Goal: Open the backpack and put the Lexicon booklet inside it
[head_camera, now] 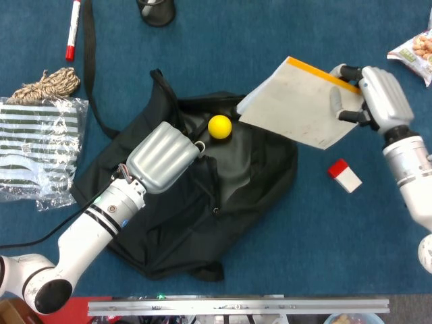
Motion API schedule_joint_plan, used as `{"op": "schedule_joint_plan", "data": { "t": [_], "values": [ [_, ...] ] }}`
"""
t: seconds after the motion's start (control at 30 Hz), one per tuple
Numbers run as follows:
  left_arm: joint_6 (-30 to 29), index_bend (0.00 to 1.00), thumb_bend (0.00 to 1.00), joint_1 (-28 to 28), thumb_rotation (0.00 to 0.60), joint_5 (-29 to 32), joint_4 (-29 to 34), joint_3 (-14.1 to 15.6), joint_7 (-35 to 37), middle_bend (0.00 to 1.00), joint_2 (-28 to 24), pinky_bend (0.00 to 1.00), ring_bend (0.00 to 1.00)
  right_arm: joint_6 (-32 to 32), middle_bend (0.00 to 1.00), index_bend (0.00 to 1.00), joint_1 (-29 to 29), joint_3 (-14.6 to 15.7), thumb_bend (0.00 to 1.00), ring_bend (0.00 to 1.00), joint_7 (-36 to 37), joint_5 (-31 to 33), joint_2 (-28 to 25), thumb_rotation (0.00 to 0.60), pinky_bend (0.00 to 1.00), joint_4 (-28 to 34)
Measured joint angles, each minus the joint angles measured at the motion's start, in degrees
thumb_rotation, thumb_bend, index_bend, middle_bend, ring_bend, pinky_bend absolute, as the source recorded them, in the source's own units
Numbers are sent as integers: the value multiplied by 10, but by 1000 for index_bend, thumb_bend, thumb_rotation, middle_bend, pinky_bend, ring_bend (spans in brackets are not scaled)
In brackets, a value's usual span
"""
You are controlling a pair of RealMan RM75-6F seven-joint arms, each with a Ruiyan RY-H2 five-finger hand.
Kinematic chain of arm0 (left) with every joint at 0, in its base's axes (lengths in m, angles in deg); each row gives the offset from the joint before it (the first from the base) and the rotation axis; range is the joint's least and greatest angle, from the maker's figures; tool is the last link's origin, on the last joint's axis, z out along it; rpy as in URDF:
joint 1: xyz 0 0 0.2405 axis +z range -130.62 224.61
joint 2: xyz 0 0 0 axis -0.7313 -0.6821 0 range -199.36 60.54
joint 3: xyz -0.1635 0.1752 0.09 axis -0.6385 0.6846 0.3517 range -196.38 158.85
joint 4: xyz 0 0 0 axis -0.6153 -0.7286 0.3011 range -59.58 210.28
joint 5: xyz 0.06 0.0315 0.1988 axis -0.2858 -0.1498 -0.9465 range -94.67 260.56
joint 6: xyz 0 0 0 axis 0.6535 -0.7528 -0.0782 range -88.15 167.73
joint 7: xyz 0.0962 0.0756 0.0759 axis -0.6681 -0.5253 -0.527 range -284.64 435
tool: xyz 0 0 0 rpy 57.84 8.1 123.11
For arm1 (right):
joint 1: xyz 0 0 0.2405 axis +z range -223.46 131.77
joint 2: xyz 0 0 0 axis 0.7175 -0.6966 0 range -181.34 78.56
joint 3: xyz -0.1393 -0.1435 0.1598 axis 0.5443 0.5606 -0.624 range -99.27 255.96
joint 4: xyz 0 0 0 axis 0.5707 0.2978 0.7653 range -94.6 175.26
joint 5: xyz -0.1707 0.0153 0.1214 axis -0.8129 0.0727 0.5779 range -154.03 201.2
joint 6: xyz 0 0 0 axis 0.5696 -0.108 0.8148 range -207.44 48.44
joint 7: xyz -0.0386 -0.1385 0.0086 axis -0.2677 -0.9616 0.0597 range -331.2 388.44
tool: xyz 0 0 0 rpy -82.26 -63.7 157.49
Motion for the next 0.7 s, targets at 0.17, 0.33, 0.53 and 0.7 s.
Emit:
{"op": "schedule_joint_plan", "data": {
  "t": [0.17, 0.33, 0.53, 0.7],
  "values": [
    [-4, 532, 469, 9, 600, -4, 11, -1, -15, 505, 0, 594, 521, 23, 591, 800, 16, -15, 523, 460, 12, 64, 1, 600, 604, 20],
    [-10, 532, 469, 18, 600, -14, 16, -2, -22, 504, 0, 592, 520, 45, 591, 800, 37, -28, 523, 465, 16, 147, -5, 600, 608, 39],
    [-22, 532, 469, 32, 600, -34, 18, -2, -35, 504, 4, 590, 514, 78, 591, 800, 72, -46, 523, 465, 23, 277, -26, 600, 609, 57],
    [-26, 532, 469, 41, 600, -40, 18, -3, -52, 504, 10, 590, 512, 97, 591, 800, 114, -56, 523, 466, 25, 380, -45, 600, 610, 63]
  ]
}}
